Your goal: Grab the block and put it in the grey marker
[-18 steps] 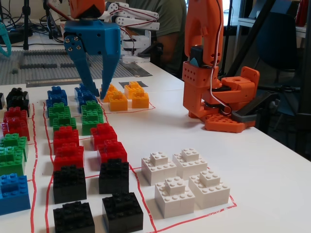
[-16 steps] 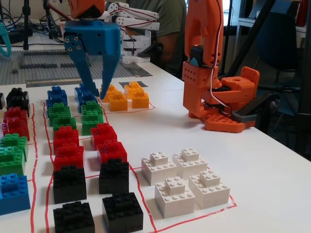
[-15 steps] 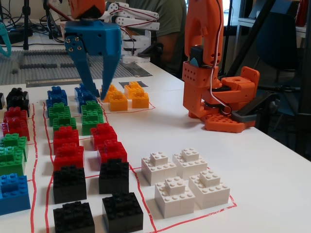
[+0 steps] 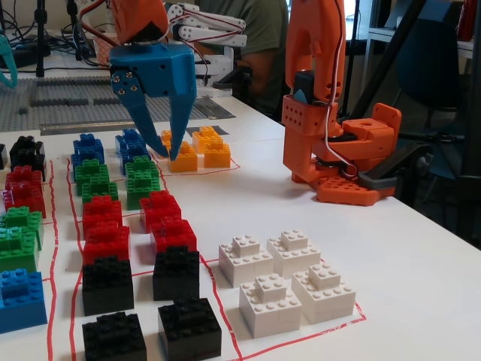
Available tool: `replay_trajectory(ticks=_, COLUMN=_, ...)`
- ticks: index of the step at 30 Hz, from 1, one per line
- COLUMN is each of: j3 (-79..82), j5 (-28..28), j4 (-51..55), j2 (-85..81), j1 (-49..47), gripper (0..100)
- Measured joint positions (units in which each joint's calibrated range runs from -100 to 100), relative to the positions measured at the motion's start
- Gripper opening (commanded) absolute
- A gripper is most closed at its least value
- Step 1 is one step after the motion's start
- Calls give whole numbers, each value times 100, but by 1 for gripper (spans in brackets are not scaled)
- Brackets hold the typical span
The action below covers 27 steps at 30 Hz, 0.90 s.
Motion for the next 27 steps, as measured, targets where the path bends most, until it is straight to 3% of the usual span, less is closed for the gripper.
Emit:
replay_trajectory(ticks=6, j3=0, j5=68, j4=0, j2=0, j1=18, gripper=0)
replay_trajectory(ticks=22, j3=0, j5=777, j4=216, j2=-244, j1=1238, gripper=0)
replay_trajectory(ticks=27, j3=9, j5=869, j4=425, j2=-627, j1=1619, gripper=10)
